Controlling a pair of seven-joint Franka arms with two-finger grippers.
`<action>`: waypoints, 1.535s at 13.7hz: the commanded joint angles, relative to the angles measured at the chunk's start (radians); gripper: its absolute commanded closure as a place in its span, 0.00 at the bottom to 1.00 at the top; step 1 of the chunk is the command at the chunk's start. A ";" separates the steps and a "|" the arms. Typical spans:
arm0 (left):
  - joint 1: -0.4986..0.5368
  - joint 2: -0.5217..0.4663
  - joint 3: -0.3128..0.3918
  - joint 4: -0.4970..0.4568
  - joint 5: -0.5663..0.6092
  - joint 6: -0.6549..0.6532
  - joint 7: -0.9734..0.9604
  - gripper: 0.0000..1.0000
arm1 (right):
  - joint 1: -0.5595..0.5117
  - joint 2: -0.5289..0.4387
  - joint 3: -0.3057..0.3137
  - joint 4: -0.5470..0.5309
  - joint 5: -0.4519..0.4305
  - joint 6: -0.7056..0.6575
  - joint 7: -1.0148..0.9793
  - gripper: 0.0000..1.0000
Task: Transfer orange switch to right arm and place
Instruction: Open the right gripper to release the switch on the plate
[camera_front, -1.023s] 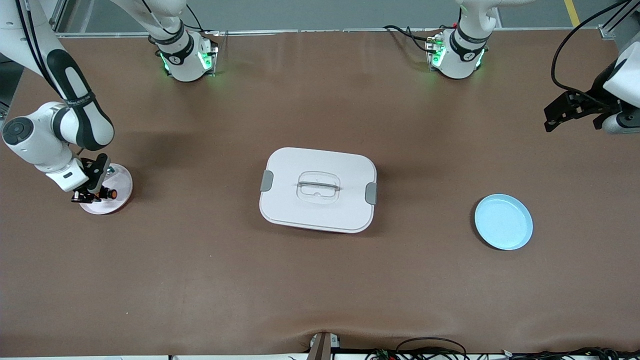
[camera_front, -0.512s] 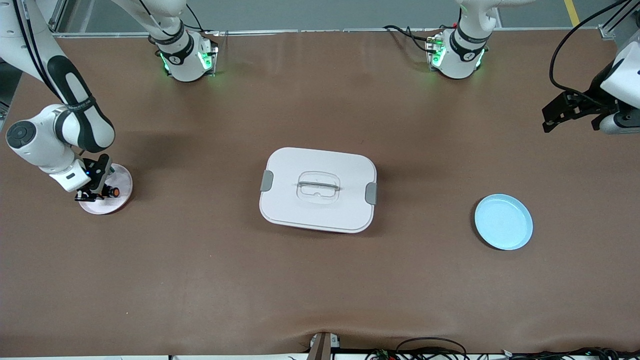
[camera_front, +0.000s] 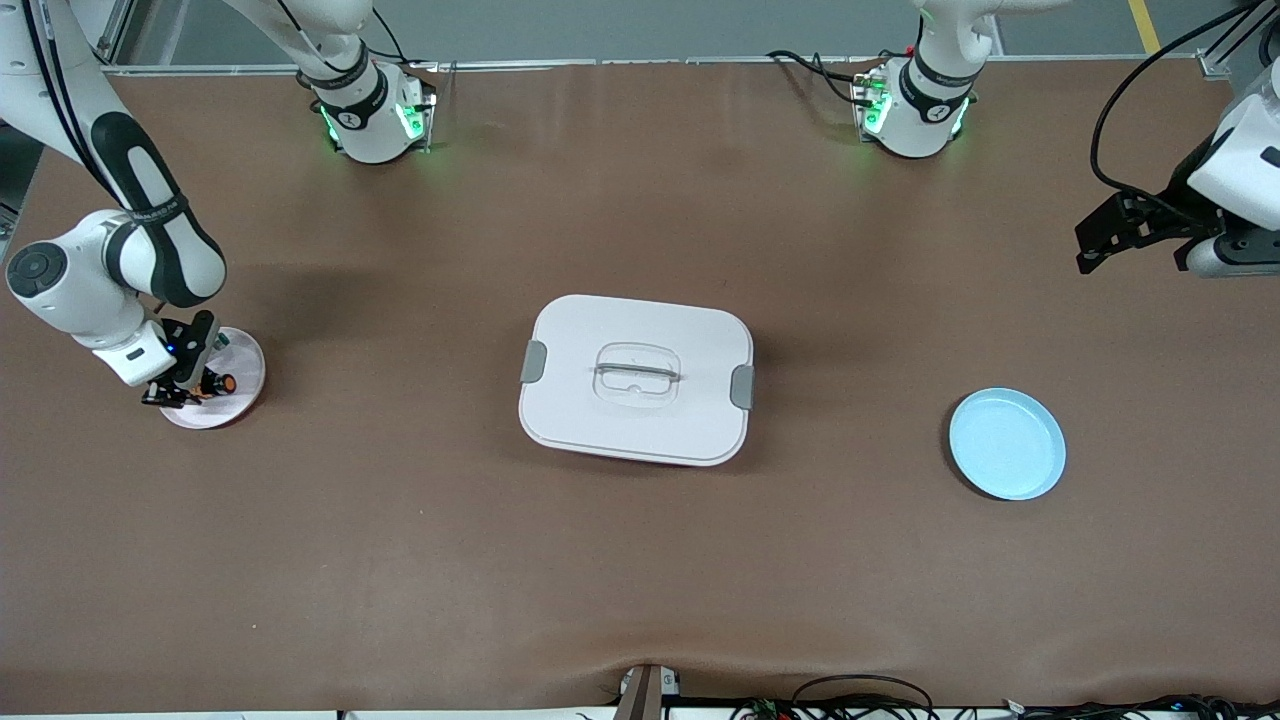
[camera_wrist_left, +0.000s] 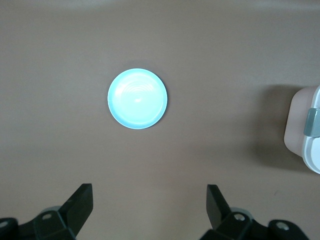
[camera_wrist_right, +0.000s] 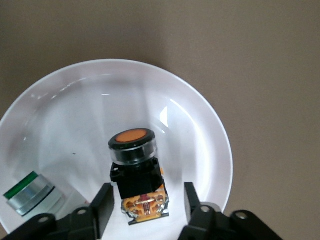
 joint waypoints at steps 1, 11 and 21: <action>-0.001 0.002 0.003 0.007 -0.015 0.017 0.006 0.00 | -0.017 -0.007 0.024 0.045 0.005 -0.081 0.033 0.00; -0.005 0.010 0.002 0.006 -0.015 0.033 0.006 0.00 | 0.073 -0.184 0.024 0.278 0.030 -0.717 0.537 0.00; -0.004 0.007 0.002 -0.004 -0.018 0.023 0.015 0.00 | 0.206 -0.367 0.026 0.345 0.028 -1.023 1.220 0.00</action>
